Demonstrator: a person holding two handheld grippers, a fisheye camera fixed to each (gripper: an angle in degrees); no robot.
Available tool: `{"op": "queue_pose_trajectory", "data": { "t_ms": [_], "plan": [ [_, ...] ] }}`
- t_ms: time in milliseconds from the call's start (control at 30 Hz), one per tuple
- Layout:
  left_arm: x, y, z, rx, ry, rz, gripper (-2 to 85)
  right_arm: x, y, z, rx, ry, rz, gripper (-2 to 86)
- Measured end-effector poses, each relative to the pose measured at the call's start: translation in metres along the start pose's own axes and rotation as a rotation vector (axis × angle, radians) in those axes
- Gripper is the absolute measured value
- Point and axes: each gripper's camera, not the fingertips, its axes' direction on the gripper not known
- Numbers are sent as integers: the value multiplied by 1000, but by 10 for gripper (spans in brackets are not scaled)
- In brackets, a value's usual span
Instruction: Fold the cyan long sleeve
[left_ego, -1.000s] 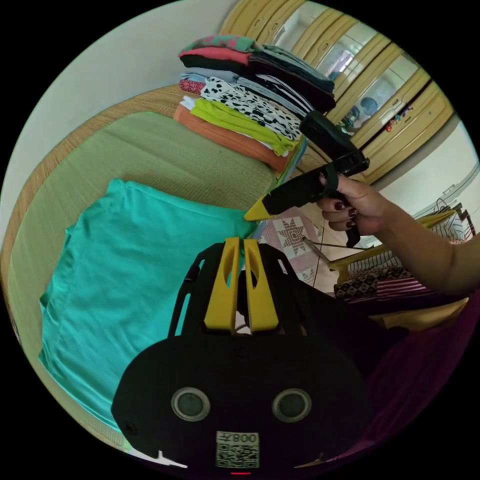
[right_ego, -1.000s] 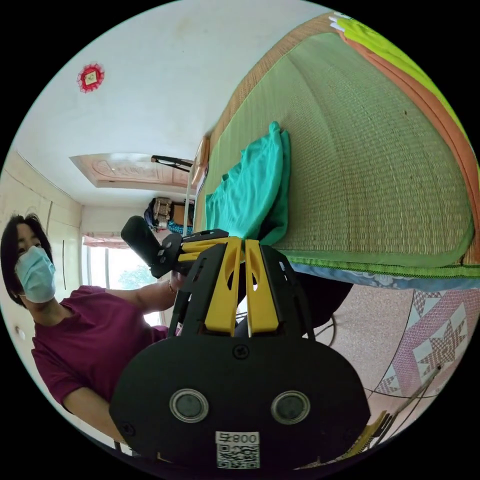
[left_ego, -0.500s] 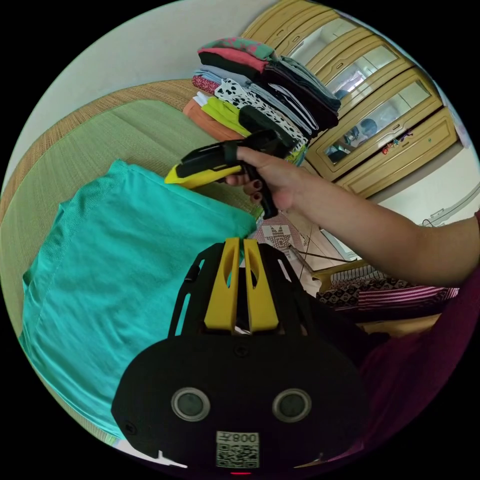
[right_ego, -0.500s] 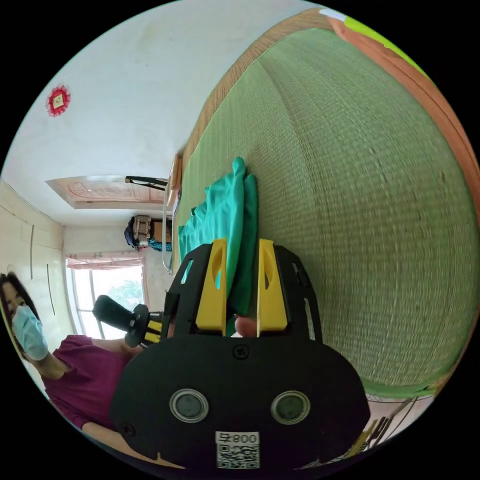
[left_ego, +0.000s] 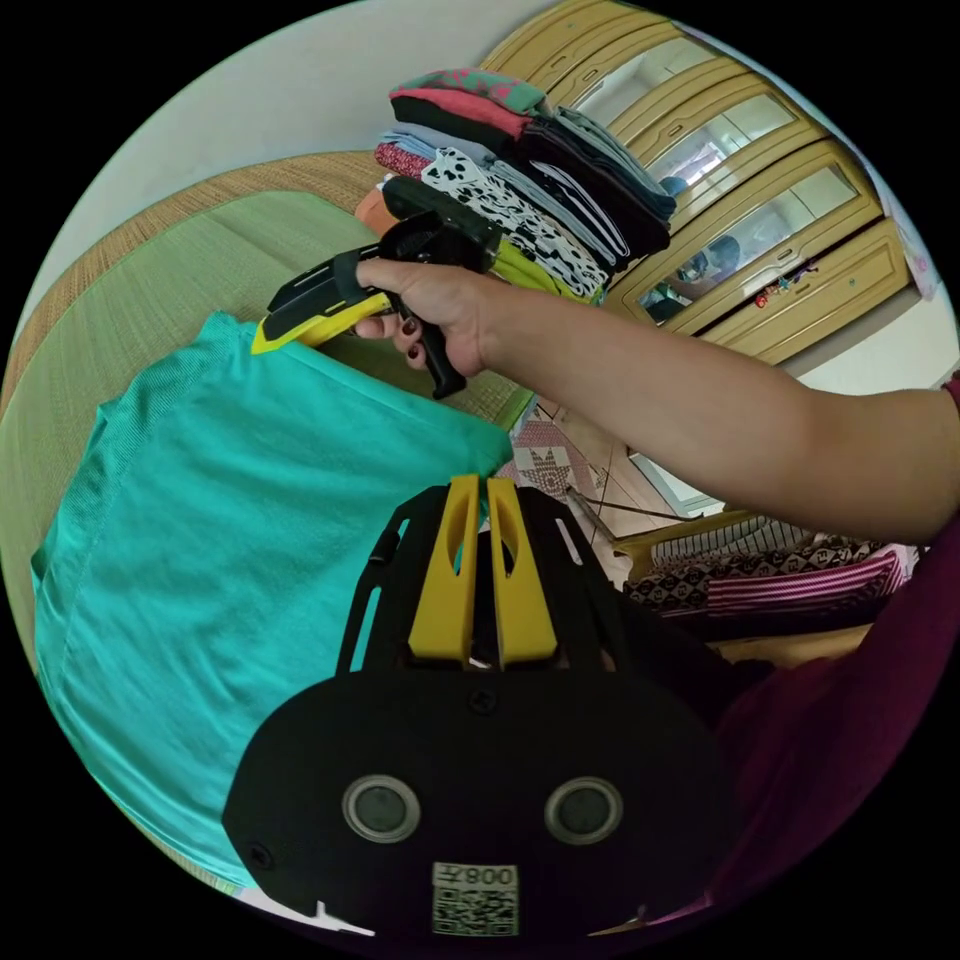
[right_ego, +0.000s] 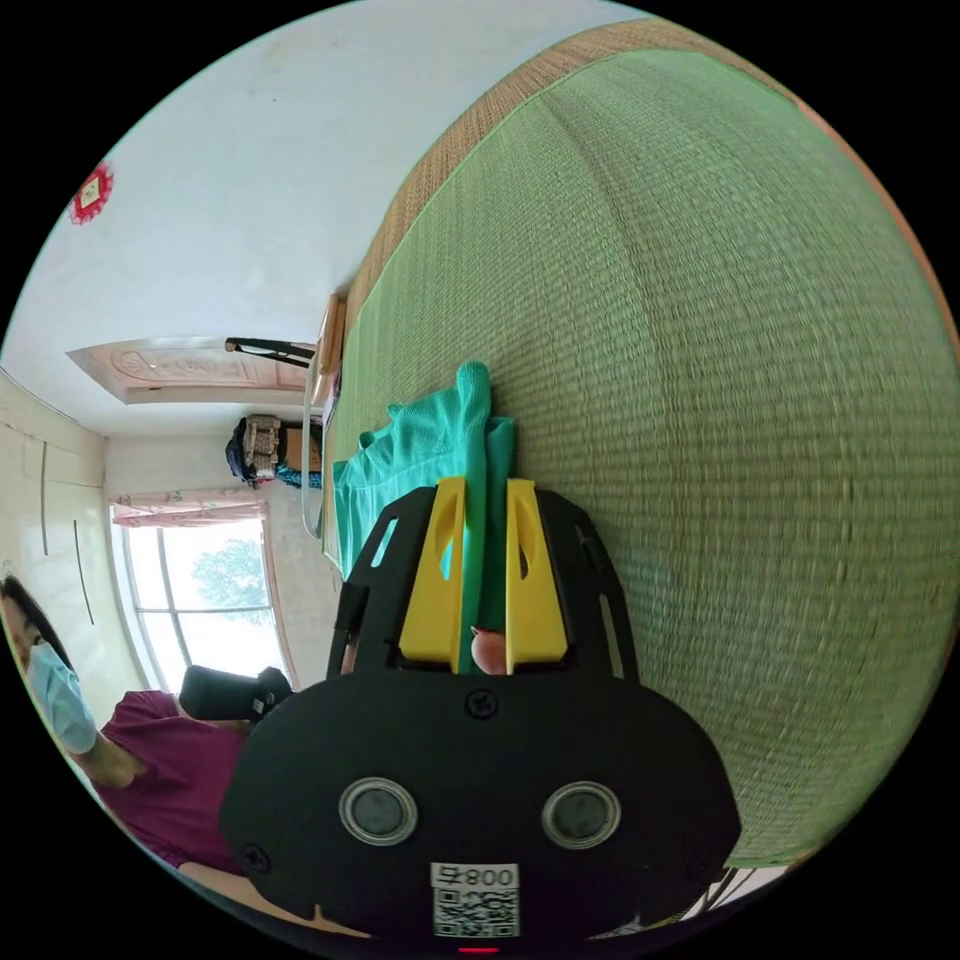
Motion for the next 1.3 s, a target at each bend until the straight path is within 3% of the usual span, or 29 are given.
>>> {"op": "queue_pose_trajectory", "data": {
  "t_ms": [733, 1300],
  "plan": [
    [-3, 15, 1, 10, 23, 11, 11, 14, -42, -2, 15, -111, 64, 24],
    [-37, 118, 32, 67, 91, -55, 11, -15, -55, -5, 70, -67, 170, 22]
  ]
}}
